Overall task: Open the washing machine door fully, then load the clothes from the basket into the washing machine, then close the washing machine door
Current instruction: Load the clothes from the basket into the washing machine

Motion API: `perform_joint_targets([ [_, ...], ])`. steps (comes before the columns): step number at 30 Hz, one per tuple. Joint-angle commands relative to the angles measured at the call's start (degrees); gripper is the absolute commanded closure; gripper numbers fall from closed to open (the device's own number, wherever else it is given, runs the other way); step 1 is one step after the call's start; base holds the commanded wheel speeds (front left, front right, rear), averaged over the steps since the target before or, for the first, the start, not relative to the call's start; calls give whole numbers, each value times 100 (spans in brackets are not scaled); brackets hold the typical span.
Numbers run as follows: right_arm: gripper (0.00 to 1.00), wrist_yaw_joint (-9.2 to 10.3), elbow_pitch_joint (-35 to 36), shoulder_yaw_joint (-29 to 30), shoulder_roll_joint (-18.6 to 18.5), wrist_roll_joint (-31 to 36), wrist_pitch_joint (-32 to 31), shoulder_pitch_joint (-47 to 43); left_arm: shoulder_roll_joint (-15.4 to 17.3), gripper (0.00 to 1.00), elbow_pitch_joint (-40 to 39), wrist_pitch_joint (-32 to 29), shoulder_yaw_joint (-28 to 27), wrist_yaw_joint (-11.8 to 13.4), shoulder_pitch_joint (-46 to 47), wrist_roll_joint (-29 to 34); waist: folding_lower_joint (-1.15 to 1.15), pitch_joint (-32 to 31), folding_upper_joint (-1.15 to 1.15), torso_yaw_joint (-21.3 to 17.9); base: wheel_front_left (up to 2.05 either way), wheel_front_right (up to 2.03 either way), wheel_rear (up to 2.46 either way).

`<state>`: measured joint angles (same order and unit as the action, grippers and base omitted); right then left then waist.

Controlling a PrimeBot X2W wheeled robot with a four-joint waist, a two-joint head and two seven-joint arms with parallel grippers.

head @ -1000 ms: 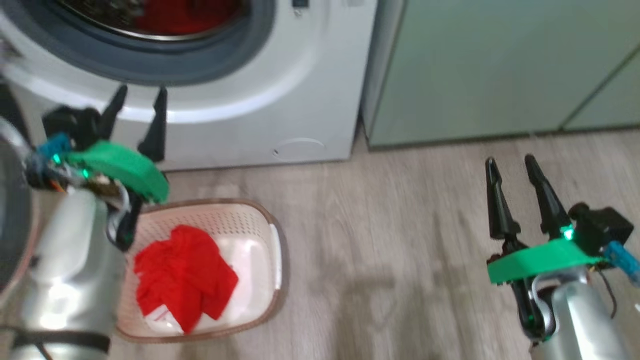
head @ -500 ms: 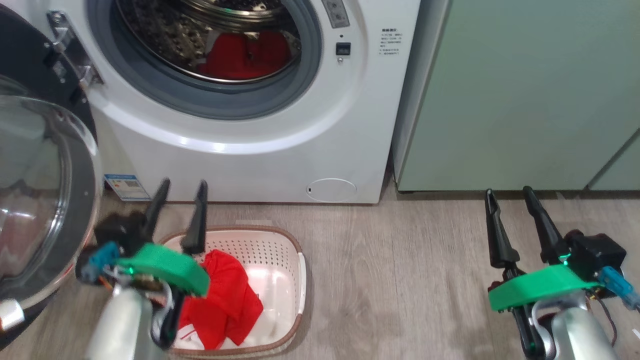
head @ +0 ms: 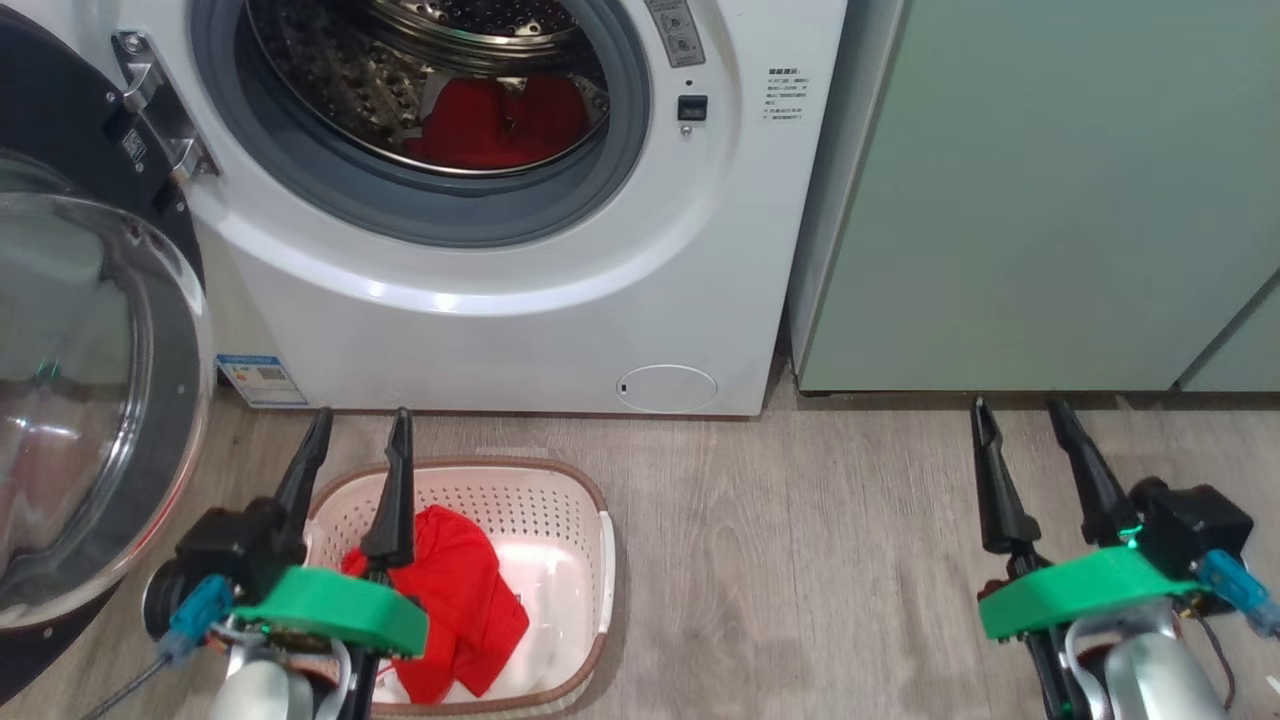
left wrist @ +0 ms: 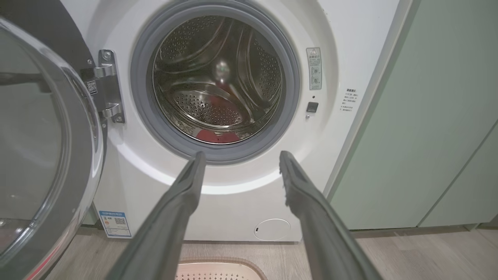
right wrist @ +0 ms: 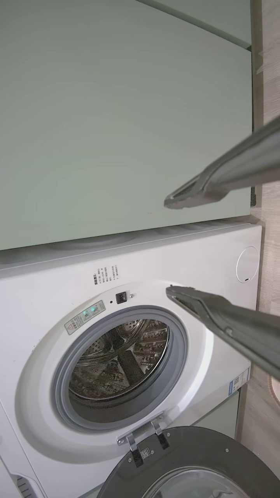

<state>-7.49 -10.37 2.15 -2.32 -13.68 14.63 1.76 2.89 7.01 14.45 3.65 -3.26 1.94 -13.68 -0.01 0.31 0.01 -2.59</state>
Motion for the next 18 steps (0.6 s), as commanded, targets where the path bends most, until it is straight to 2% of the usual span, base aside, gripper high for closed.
perform_joint_targets([
  [1,0,0,204,-116,-55,-41,37,88,1,0,-284,54,-152,88,120,-42,1,0,-1,-7,0,0,0],
  [18,0,0,152,-179,-55,-101,37,89,-1,0,-311,54,59,222,-20,-6,1,-31,-1,-39,0,0,0],
])
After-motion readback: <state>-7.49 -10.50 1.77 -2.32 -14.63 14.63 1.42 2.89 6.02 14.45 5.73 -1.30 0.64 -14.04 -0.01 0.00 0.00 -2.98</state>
